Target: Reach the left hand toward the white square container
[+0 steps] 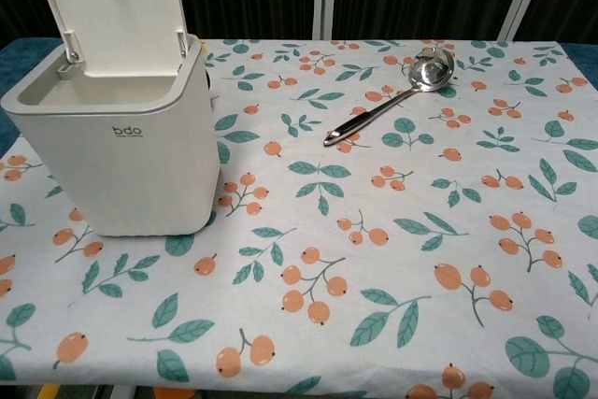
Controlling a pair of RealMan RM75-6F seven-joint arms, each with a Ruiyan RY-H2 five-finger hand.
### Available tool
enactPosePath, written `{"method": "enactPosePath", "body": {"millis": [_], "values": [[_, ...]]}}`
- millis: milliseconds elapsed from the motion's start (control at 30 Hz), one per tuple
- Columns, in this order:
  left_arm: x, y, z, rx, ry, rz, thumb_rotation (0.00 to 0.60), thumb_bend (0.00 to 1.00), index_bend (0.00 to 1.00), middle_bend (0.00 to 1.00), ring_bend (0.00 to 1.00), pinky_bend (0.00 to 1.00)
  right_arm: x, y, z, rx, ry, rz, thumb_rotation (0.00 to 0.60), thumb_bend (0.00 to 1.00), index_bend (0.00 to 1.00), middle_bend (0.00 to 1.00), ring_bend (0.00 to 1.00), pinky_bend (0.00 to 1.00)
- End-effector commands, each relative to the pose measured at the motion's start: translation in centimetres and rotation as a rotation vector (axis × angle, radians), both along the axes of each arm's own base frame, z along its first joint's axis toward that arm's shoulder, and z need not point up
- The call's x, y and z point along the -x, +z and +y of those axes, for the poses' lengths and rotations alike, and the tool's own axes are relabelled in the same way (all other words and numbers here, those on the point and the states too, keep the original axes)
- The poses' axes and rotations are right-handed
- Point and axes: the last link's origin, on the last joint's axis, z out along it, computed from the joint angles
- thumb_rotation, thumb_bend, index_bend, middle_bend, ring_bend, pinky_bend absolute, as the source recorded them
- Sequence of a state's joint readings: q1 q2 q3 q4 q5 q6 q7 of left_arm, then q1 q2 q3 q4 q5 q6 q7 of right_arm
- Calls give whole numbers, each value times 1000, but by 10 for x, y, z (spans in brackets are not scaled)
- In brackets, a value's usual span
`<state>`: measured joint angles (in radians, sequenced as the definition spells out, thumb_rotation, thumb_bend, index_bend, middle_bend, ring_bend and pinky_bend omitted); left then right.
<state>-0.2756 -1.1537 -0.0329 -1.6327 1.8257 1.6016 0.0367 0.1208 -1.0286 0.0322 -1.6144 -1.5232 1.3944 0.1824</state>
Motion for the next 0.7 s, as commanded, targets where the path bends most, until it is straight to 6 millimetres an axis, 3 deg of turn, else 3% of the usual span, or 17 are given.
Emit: {"method": "enactPosePath", "body": {"millis": [33,167,367,500,700], "values": [[19,15,-2,-67,101,4,600,0,185,140,146,137,0,0,0,1,0,1,600,321,68,97,0,0],[44,21,-8,-110,265,60,600,0,185,136,147,108,0,3,1,12,3,4,600,320,68,97,0,0],[80,11,-25,-86,488,106,600,0,185,136,146,92,-5,6,3,35,45,-14,600,321,57,71,0,0],[91,2,-36,-83,540,105,600,0,185,136,146,90,-9,8,4,51,72,-22,600,320,53,68,0,0],[91,-6,-49,-93,548,91,600,0,186,136,146,87,-12,10,4,75,100,-28,600,320,53,68,0,0]]}}
